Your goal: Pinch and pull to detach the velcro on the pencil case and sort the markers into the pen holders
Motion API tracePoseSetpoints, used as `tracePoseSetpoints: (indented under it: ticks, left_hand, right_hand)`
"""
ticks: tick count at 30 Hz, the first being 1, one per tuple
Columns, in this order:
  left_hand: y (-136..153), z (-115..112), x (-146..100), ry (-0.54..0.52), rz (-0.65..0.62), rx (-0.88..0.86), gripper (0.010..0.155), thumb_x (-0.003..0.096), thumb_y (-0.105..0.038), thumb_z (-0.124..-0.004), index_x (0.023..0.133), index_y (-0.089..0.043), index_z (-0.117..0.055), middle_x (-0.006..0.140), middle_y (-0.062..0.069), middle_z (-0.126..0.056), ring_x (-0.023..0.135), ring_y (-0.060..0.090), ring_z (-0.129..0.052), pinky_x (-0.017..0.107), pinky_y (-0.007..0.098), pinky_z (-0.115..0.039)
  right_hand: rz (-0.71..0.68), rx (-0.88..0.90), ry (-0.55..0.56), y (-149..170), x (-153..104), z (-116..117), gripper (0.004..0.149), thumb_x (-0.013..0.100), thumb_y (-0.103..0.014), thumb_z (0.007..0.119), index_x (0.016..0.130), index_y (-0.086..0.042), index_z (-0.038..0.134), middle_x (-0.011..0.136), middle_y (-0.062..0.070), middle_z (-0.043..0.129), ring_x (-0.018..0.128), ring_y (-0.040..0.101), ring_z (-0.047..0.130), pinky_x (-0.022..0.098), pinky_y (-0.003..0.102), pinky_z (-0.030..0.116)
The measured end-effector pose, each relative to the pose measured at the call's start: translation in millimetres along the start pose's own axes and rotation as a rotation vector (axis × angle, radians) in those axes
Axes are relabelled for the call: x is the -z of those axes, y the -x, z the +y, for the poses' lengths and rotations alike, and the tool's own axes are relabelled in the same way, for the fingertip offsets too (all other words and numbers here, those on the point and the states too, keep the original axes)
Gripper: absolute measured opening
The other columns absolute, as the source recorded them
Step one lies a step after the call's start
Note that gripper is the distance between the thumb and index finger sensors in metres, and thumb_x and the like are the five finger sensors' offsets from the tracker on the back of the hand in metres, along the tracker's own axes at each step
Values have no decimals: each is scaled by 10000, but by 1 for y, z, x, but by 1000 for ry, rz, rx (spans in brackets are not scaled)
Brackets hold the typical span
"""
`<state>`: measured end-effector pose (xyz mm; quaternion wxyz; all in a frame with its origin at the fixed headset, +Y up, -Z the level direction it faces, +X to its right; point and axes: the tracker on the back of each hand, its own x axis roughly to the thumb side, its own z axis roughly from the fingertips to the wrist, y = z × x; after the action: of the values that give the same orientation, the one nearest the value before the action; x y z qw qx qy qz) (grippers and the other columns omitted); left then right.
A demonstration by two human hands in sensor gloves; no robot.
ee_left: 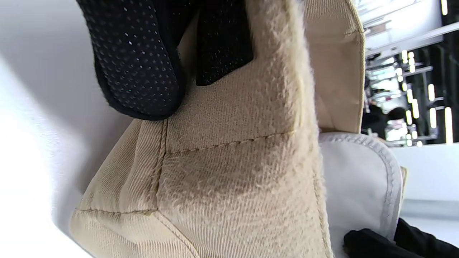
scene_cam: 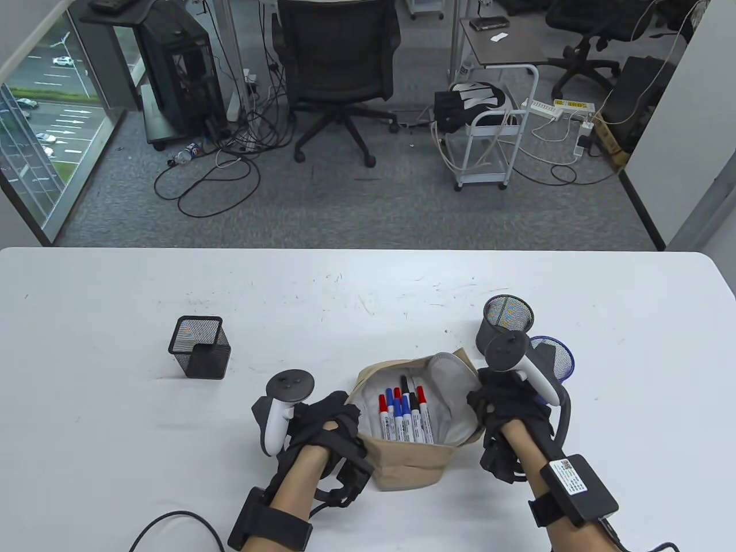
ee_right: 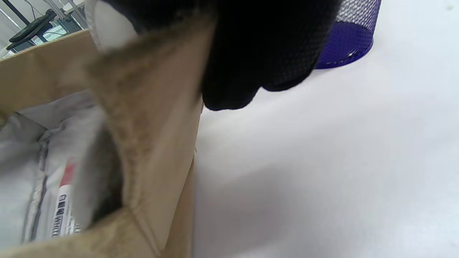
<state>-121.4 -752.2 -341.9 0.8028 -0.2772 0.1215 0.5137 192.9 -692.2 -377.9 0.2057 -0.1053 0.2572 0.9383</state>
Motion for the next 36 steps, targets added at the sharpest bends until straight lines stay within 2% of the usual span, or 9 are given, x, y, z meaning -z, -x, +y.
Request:
tracePoseSetpoints:
  ticks: [6,14,16,21,23,26,28,31,36]
  left_hand:
    - [4,-2,2,0,-10,-25,680,564,-291,-683,1144,-4,-474,1075,334,-685,808,460,-948,357,362,-1003]
    - [4,-10,-8,-31,-128,-66,740,571,-390,-716,1152,-9,-462,1086,349,-663,817,482,-930,364,375,-986]
    - [5,-12,-9,-29,-143,-69,740,571,-391,-718,1152,-10,-463,1086,351,-660,819,488,-925,364,378,-983]
    - [10,-14,-8,-24,-157,-93,754,573,-411,-716,1155,-9,-455,1090,352,-654,824,488,-920,368,374,-982]
    - [12,-15,-8,-27,-165,-103,762,573,-424,-718,1155,-10,-455,1091,351,-655,828,487,-918,369,375,-980]
    - [14,-15,-9,-24,-176,-119,772,571,-437,-722,1156,-10,-455,1092,352,-653,830,495,-911,371,383,-978]
    - [15,-15,-10,-24,-177,-121,775,570,-440,-721,1157,-9,-454,1091,354,-653,830,495,-911,372,382,-978]
    - [16,-15,-9,-23,-177,-124,773,571,-441,-720,1156,-10,-455,1091,353,-654,829,494,-912,371,380,-978]
    - [15,-17,-10,-24,-182,-119,774,572,-441,-718,1156,-8,-452,1091,353,-654,829,494,-911,371,379,-979]
  right_hand:
    - [-11,-6,15,-5,-6,-2,607,443,-288,922,979,-77,728,829,166,959,500,285,1061,338,403,876]
    - [-20,-184,195,-33,-45,-12,670,419,-326,950,1003,-103,709,904,182,911,605,321,1034,402,454,860]
    - [-54,-171,250,-47,-64,-21,677,419,-352,948,1004,-104,713,910,183,907,611,330,1028,408,459,854]
    - [-130,-193,286,-83,-79,-25,642,420,-363,950,963,-77,764,839,168,964,529,300,1053,373,425,867]
    - [-135,-214,215,-100,-68,-17,624,416,-370,952,937,-66,793,798,166,990,484,283,1066,347,409,876]
    - [-97,-262,28,-120,-37,6,621,399,-396,960,896,-44,834,735,170,1025,421,266,1084,301,393,890]
    - [-63,-297,-55,-129,-17,22,631,382,-411,971,872,-32,857,699,180,1044,387,264,1092,274,388,896]
    - [9,-402,-90,-138,9,46,647,355,-428,987,847,-20,886,670,187,1062,357,262,1102,246,383,905]
    - [112,-587,-61,-144,33,77,750,292,-521,989,845,-22,897,669,192,1068,343,259,1103,234,380,904]
